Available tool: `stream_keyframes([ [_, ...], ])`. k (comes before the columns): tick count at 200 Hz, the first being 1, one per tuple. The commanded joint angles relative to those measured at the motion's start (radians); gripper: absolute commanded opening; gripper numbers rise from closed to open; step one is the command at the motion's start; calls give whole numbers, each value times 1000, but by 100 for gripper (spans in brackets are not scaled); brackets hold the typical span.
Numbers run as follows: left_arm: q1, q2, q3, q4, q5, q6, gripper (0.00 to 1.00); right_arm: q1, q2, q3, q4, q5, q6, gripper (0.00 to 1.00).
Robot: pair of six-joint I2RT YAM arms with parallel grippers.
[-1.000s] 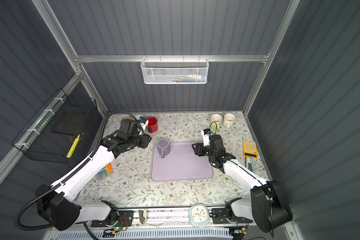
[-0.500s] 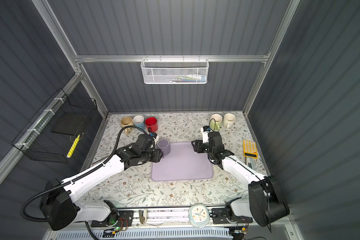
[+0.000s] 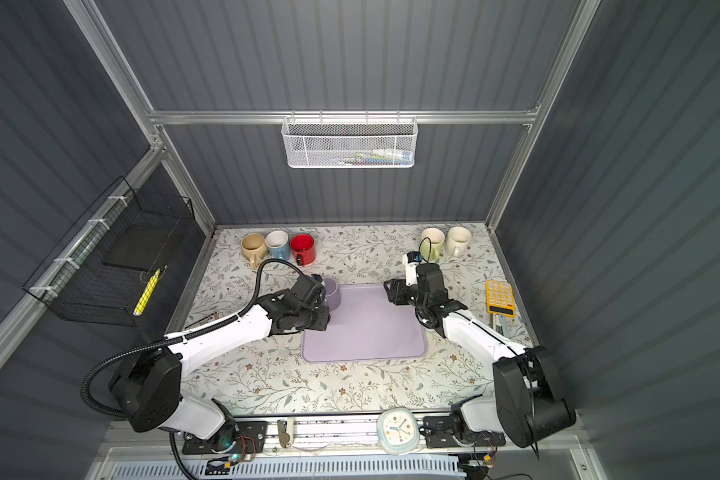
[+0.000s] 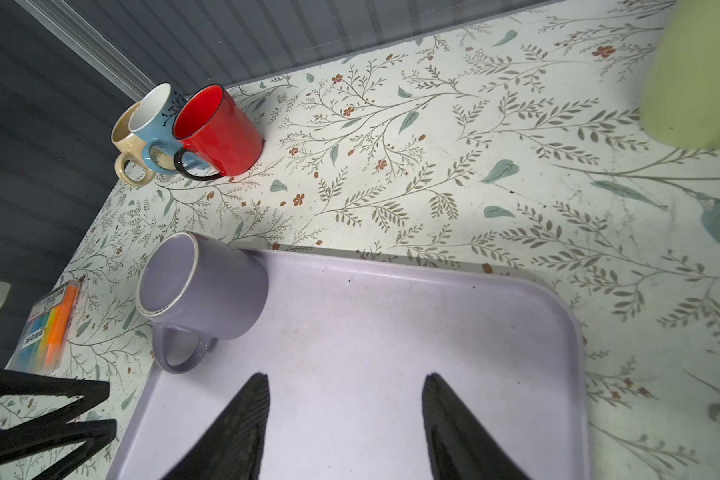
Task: Turn the mug right side up
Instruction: 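Move the open left gripper over the upside-down lilac mug on the tray, then lower the left gripper and close it on the lilac mug base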
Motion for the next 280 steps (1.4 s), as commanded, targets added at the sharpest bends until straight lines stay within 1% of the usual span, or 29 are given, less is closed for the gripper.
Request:
stream_keyframes([
  [1,-7,22,25,7,-29,-1,48,-4,13,-18,36,-7,8,61],
  [108,-5,158,110,-3,-88,62,46,-19,59,-21,82,-21,12,61],
  [132,-4,173,98,14,-97,64,46,-26,84,-16,87,-32,17,61],
  [194,-4,218,94,44,-137,96,45,-39,81,-18,83,-37,12,61],
  [247,3,223,86,65,-164,108,37,-42,88,-4,76,-42,10,61],
  [280,16,220,83,67,-161,114,33,-42,97,4,80,-46,15,60],
])
